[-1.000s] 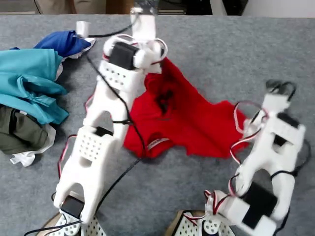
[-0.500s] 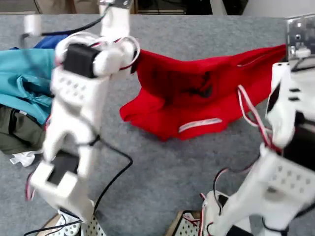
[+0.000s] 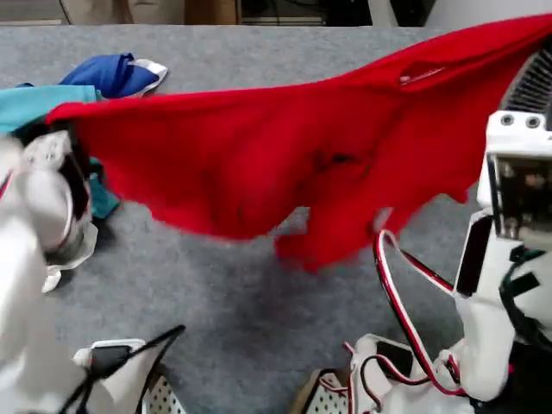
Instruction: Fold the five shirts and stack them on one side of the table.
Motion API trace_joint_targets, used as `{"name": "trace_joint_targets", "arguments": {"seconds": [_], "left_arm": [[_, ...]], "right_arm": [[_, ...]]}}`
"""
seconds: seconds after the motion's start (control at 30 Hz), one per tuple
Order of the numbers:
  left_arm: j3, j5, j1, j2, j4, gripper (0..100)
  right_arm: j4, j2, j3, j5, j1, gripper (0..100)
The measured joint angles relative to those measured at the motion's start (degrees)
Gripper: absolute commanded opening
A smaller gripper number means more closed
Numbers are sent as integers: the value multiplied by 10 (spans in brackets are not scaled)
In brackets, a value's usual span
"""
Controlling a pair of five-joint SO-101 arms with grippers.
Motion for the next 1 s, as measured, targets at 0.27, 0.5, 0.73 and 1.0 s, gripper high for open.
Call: {"name": "trace_joint_targets", "arguments": {"seconds": [0.27, 0.5, 0.73, 1.0], "left_arm": [[77, 10, 52, -13, 0, 19], [227, 11, 67, -10, -29, 19], [238, 13, 67, -25, -38, 19], [238, 13, 67, -102, -38, 19]], "right_arm": [[-98, 1, 0, 18, -79, 5], [-108, 1, 3, 136, -164, 5], [-108, 5, 17, 213, -185, 5], [-98, -1, 17, 290, -188, 5]]}}
